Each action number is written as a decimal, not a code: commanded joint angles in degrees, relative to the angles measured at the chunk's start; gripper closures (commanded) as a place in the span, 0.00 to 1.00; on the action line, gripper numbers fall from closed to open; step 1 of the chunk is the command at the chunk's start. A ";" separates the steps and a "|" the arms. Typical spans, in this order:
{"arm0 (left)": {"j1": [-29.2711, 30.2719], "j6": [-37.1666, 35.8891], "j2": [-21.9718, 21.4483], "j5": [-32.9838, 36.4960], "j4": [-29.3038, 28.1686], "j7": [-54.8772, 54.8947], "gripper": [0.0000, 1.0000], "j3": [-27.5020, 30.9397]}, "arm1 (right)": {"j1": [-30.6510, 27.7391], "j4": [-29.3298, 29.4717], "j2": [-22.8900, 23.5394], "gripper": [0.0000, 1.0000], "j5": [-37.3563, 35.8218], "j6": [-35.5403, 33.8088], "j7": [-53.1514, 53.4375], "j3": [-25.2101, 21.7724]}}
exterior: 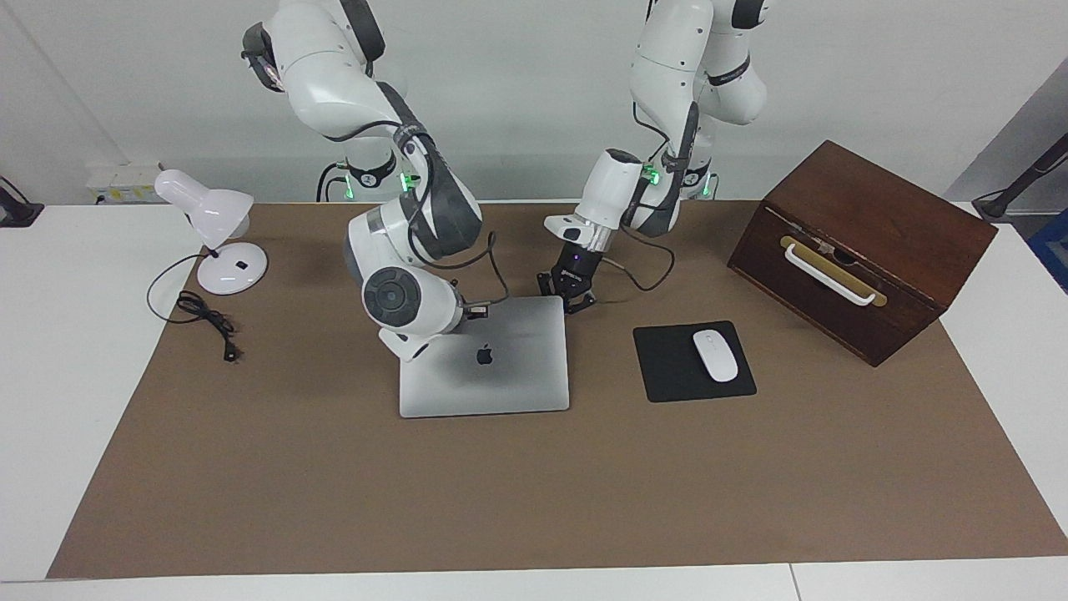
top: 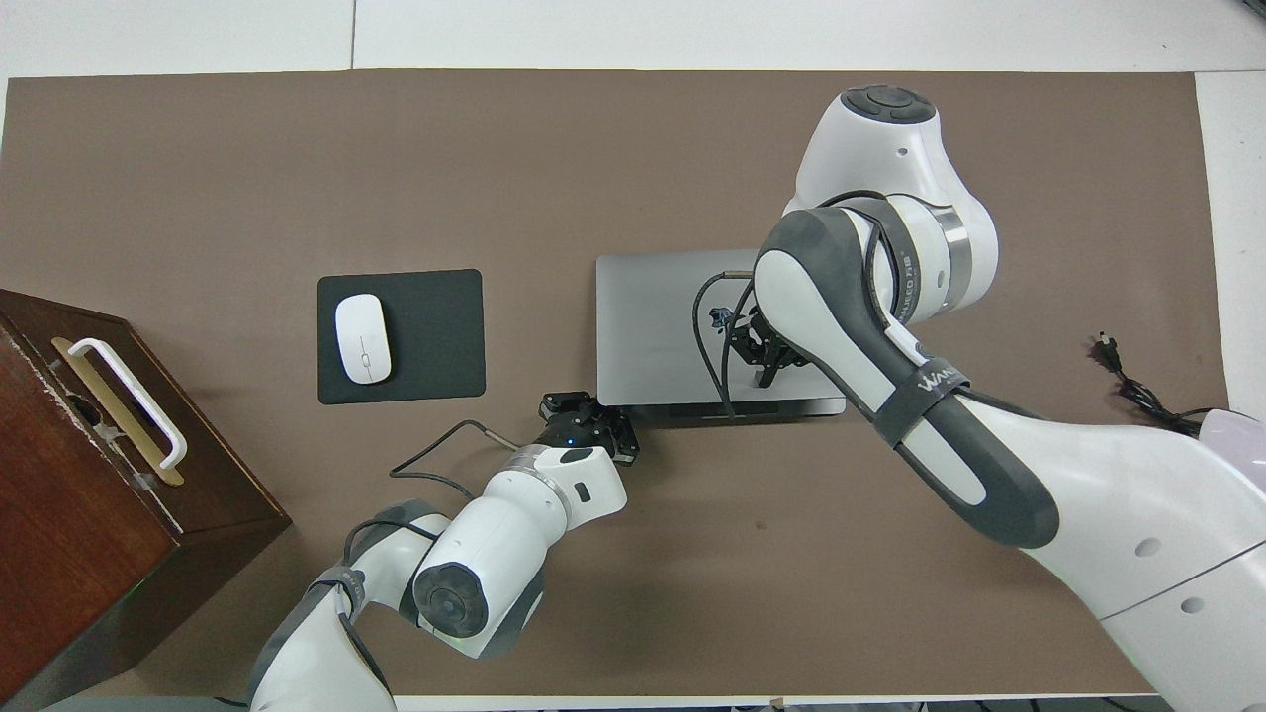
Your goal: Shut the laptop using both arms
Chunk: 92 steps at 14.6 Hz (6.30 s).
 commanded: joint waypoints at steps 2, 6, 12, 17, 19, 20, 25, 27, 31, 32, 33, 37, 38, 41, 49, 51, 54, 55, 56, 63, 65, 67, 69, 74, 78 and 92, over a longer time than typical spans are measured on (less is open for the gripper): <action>1.20 0.09 4.35 -0.48 -0.17 1.97 1.00 0.69 | -1.06 -3.98 -2.54 1.00 1.44 -0.42 1.89 0.86; 1.20 0.09 4.35 -0.48 -0.26 1.97 1.00 0.69 | -1.06 -5.04 -3.07 1.00 1.35 0.02 1.89 0.86; 1.20 0.09 4.35 -0.48 -0.26 1.88 1.00 0.69 | -1.06 -5.83 -3.33 1.00 1.35 0.20 1.97 0.86; 1.20 0.00 4.35 -0.48 -0.26 1.88 1.00 0.69 | -1.59 -1.98 -4.12 1.00 1.17 -0.50 1.71 0.77; 1.29 0.00 4.35 -0.48 -0.26 1.79 1.00 0.60 | -1.94 0.04 -5.87 1.00 1.43 -1.90 1.62 0.51; 1.29 0.00 4.35 -0.48 -0.26 1.79 1.00 0.69 | -2.12 1.36 -6.66 1.00 1.44 -3.13 1.54 0.16; 1.38 0.00 4.35 -0.48 0.18 -1.88 1.00 0.69 | -3.35 8.13 -10.44 1.00 1.52 -4.37 1.36 -3.17; 1.38 0.00 3.65 -0.48 0.44 -3.47 1.00 0.60 | -3.52 10.06 -11.59 1.00 -0.40 -4.20 -0.47 -4.93; 1.38 -0.44 2.59 -0.48 0.44 -5.23 1.00 0.51 | -3.61 15.07 -12.21 1.00 -7.00 -4.11 -9.69 -10.37; 1.38 -0.52 2.33 -0.48 0.44 -5.94 1.00 0.51 | -3.61 15.43 -12.64 1.00 -7.26 -4.19 -11.37 -11.87; 1.38 -0.53 2.33 -0.48 0.36 -6.03 1.00 0.51 | -3.61 15.44 -13.95 1.00 -8.75 -4.11 -12.51 -13.45; 1.38 -1.75 1.37 -0.48 0.27 -7.34 1.00 0.51 | -4.57 15.35 -17.57 1.00 -18.07 -3.75 -18.58 -13.64; 1.38 -3.32 0.49 -0.48 0.27 -7.70 1.00 0.34 | -4.93 15.35 -18.44 1.00 -18.08 -3.67 -19.55 -13.81; 1.47 -11.04 -4.42 -0.56 0.27 -7.96 1.00 0.51 | -5.28 14.56 -21.07 1.00 -16.94 -4.02 -20.70 -15.31; 3.39 -30.64 -15.06 -0.56 0.44 -7.88 1.00 0.60 | -5.37 -1.23 -30.92 0.00 -11.40 -3.86 -20.44 -17.86; 3.49 -36.01 -18.05 -0.65 0.44 -7.88 1.00 0.78 | -5.37 -5.12 -32.42 0.00 -11.22 -1.22 -20.18 -19.17; 4.80 -42.61 -20.69 -0.65 1.41 -7.96 1.00 0.95 | -5.28 -5.13 -32.34 0.00 -7.63 -1.21 -19.21 -20.66; 4.81 -44.19 -20.87 -0.65 1.85 -7.96 1.00 1.13 | -4.76 -5.13 -32.34 0.00 -7.10 -1.21 -18.16 -21.63; 4.89 -45.51 -21.05 -0.65 2.55 -8.05 1.00 1.22 | -4.15 -5.22 -32.34 0.00 -6.74 -1.21 -17.37 -22.42; 9.63 -52.28 -25.34 -0.65 3.78 -7.79 1.00 1.39 | -2.47 -5.83 -32.34 0.00 -6.65 -1.12 -16.57 -23.40; 12.26 -57.10 -27.19 -0.57 5.97 -7.70 1.00 1.39 | -2.56 -5.75 -32.34 0.00 -6.65 -1.12 -16.74 -23.40; 14.90 -63.16 -28.60 -0.04 9.30 -7.53 1.00 1.39 | -2.56 -5.75 -32.34 0.00 -6.74 -1.29 -16.75 -23.40; 17.19 -68.27 -29.48 0.75 12.29 -7.35 1.00 1.39 | -2.65 -5.75 -32.34 0.00 -6.74 -1.65 -16.75 -23.48; 22.46 -80.05 -30.36 7.15 19.60 -7.09 1.00 1.39 | -2.73 -5.66 -32.34 0.00 -6.74 -1.73 -16.75 -23.84; 27.03 -83.66 -31.86 7.87 20.22 -4.01 0.63 1.39 | -2.73 -5.57 -32.34 0.00 -7.61 -1.73 -16.83 -23.84; 41.19 -89.03 -31.69 7.96 26.54 -0.14 0.00 1.39 | -2.82 -5.83 -32.51 0.00 -10.34 -1.73 -19.21 -23.83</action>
